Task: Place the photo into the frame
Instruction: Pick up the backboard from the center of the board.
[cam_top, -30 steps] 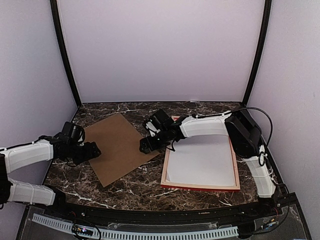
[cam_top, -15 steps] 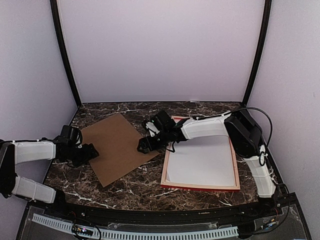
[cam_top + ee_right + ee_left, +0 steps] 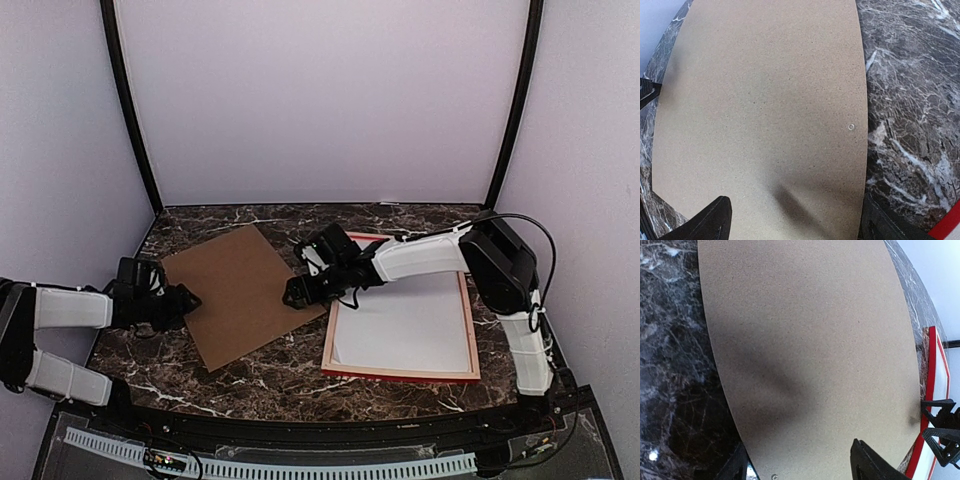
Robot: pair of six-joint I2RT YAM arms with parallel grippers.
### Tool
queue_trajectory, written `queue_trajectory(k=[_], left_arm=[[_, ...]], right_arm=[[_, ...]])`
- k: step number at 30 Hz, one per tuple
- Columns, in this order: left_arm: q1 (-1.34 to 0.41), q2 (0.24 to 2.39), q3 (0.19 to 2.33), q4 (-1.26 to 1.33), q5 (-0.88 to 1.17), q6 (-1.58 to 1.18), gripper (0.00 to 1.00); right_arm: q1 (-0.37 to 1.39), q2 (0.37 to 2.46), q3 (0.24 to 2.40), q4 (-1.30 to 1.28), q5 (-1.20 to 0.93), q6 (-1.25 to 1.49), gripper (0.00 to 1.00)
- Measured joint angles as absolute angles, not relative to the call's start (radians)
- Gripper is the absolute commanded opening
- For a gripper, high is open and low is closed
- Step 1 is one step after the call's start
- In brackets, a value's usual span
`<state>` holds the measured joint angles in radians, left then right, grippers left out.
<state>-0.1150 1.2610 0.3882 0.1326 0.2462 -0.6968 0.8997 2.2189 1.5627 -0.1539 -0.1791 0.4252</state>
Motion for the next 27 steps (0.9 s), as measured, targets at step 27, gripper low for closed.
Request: queue_trajectory(k=[27], left_arm=[[-0.102,1.037,0.457,0.222,0.432,-0.836,0.73]], right_arm=[[0.9,2.137,1.388,-0.017,-0.144,0.439,0.89]])
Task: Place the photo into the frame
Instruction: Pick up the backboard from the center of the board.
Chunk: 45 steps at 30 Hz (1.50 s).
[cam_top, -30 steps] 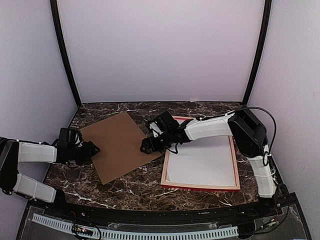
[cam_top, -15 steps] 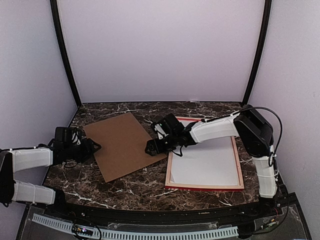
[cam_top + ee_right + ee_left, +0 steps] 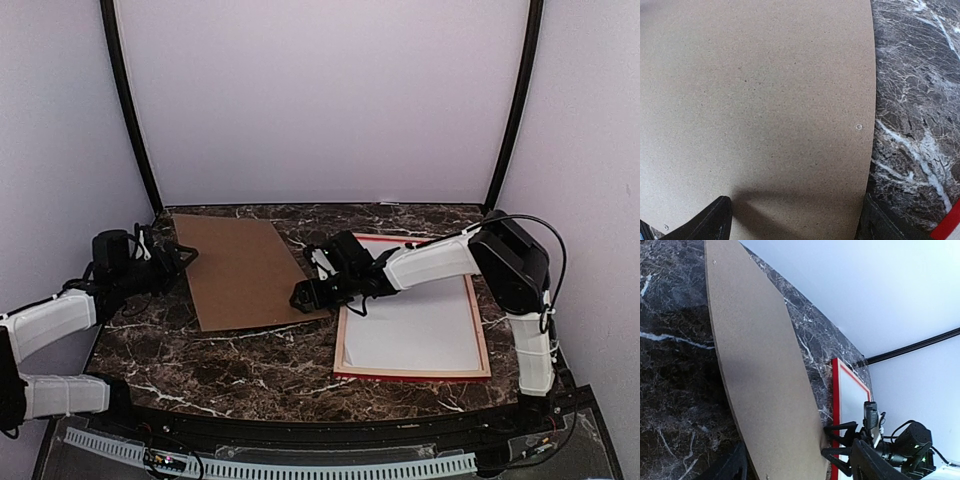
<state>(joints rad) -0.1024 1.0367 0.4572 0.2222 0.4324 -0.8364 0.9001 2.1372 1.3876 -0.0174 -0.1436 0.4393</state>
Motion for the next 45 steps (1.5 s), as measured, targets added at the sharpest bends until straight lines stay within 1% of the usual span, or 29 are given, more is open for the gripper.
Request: queue_trajectory(k=[11,14,17,19,23,28,29,35,38,40,41,45], left_arm=[[-0.104,1.014,0.538,0.177,0.438,-0.901,0.72],[-0.117,1.022,0.538,0.171,0.482,-0.933,0.71],[-0.124,1.038,0.539,0.171,0.523,-0.962,0.69],[-0.125,1.044,0.546,0.157,0.532,-0.966,0.66],[-0.126,1.048,0.595,0.076,0.529,-0.949,0.56],[-0.129,1.053,0.645,-0.068,0.469,-0.867,0.38],[-0.129,1.053,0.651,-0.093,0.458,-0.852,0.33],[-0.13,1.053,0.72,-0.231,0.411,-0.754,0.16],[-0.13,1.053,0.787,-0.318,0.384,-0.682,0.11],[-0.13,1.054,0.838,-0.378,0.368,-0.631,0.06],[-0.13,1.055,0.861,-0.404,0.361,-0.609,0.01],[-0.13,1.069,0.975,-0.529,0.327,-0.507,0.0]], right_arm=[[0.904,2.133,1.335,0.101,-0.24,0.453,0.88],[0.92,2.136,1.327,0.131,-0.284,0.46,0.87],[0.951,2.141,1.326,0.143,-0.319,0.466,0.88],[0.971,2.144,1.326,0.151,-0.339,0.469,0.88],[0.979,2.145,1.324,0.149,-0.353,0.472,0.88],[0.979,2.145,1.325,0.145,-0.362,0.472,0.88],[0.979,2.145,1.325,0.143,-0.361,0.471,0.88],[0.976,2.141,1.325,0.134,-0.362,0.461,0.92],[0.971,2.129,1.322,0.115,-0.358,0.461,0.95],[0.965,2.106,1.309,0.085,-0.347,0.46,0.96],[0.96,2.092,1.3,0.066,-0.34,0.458,0.97],[0.941,2.029,1.277,0.0,-0.309,0.446,0.98]])
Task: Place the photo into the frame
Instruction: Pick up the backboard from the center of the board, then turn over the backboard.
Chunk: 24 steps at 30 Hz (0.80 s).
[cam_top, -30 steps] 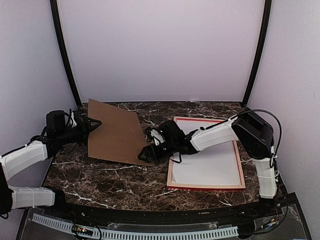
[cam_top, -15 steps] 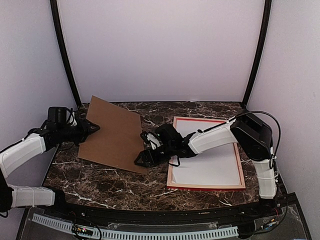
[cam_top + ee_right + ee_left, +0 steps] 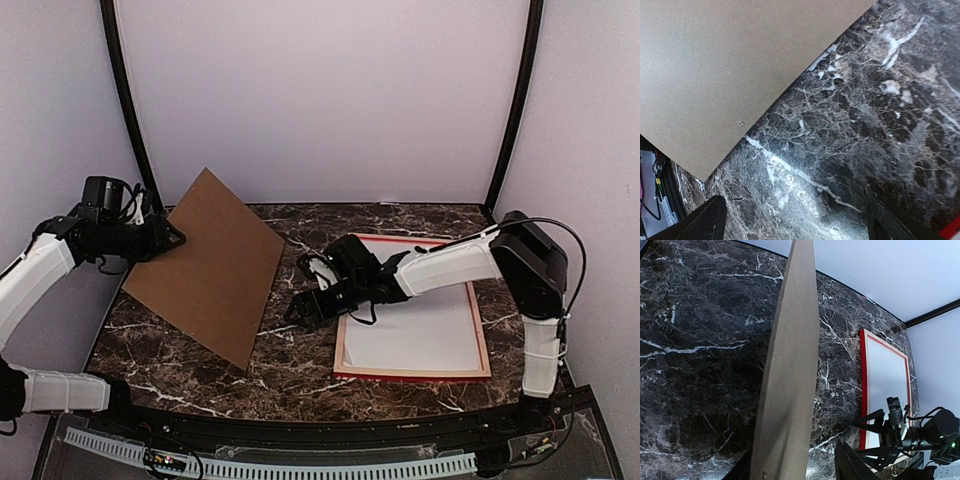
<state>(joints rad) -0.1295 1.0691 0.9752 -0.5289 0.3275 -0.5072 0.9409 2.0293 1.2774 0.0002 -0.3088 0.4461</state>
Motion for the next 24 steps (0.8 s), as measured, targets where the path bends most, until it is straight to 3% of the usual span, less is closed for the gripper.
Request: queue_trajectory(k=[11,24], left_arm=[[-0.13,1.124,1.171,-0.767,0.29,-0.337,0.0],[-0.164,1.084,0.989,-0.699,0.348,-0.403,0.03]], right_arm=[[0.915,1.921,1.247,-0.05,-0.254,0.424,0.99],[0.93,2.061,1.291,0.033,-0.35,0.493,0.97]])
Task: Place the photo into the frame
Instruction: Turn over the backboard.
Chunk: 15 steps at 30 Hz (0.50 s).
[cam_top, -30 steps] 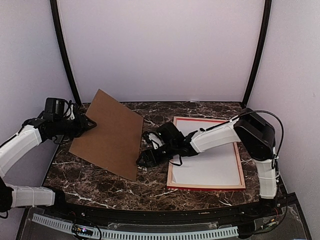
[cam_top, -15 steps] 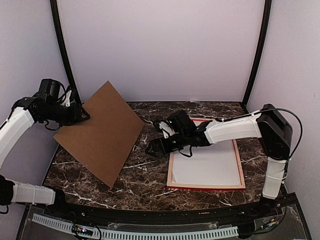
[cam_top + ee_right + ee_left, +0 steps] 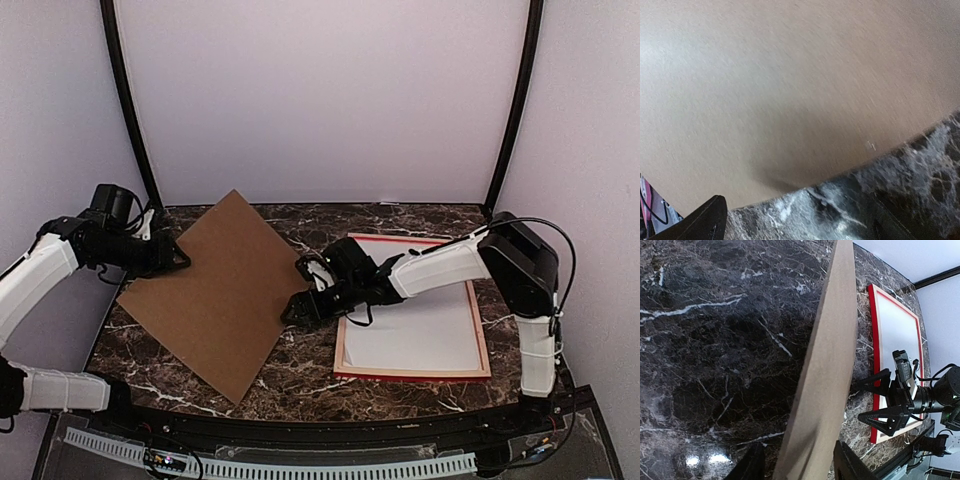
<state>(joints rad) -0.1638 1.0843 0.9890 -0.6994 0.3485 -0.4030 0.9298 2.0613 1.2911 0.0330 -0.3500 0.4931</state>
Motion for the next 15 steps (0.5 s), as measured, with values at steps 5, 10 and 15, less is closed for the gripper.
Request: queue_trajectory(k=[5,10,15], left_arm=[[-0.196,1.081,0.921,-0.644,0.375,-0.447,0.15],[-0.197,1.079,0.91,-0.617,0.39,-0.458,0.35],[-0.199,1.078,0.921,-0.63,0.401,-0.453,0.46]], right_arm=[[0.941,2.107,1.322,0.06,-0.373,0.514,0.96],[0.937,2.116,1.33,0.069,-0.37,0.52,0.96],[0.937,2.116,1.33,0.069,-0.365,0.518,0.96]])
